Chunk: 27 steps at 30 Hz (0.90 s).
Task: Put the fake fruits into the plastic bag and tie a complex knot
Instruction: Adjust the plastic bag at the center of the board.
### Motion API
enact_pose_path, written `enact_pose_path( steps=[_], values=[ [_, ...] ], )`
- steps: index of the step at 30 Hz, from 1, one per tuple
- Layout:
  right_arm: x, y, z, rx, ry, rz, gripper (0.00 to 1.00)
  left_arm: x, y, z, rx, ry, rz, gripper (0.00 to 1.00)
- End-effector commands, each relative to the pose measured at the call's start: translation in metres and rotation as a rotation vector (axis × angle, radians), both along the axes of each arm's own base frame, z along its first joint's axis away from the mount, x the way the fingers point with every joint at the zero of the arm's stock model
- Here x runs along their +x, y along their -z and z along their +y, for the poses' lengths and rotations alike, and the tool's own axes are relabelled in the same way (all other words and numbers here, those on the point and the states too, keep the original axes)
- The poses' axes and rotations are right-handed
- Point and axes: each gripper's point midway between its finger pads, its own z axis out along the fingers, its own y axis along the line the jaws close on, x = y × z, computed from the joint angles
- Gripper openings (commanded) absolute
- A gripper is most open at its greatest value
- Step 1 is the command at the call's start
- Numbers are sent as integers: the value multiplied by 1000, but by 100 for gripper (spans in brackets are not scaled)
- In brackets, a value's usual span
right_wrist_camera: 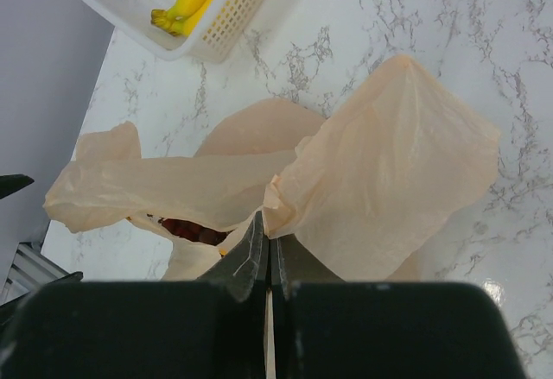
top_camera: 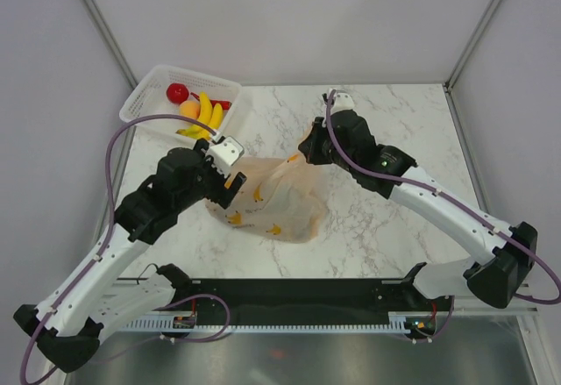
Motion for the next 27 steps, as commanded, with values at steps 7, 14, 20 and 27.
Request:
enact_pose_path(
  steps=[7, 14, 20, 27],
  values=[
    [-4, -29, -5, 43, -21, -70, 0, -1, 19, 11, 158, 80, -49, 84],
    [-10, -39, -10, 69, -25, -85, 0, 34, 40, 0, 239, 38, 23, 52],
    [-17, -48, -24, 66, -1, -106, 0, 58, 15, -2, 152, -84, 63, 2],
    [-15, -62, -67, 3, 40, -127, 0, 35, -58, -16, -251, -220, 123, 2]
  ],
)
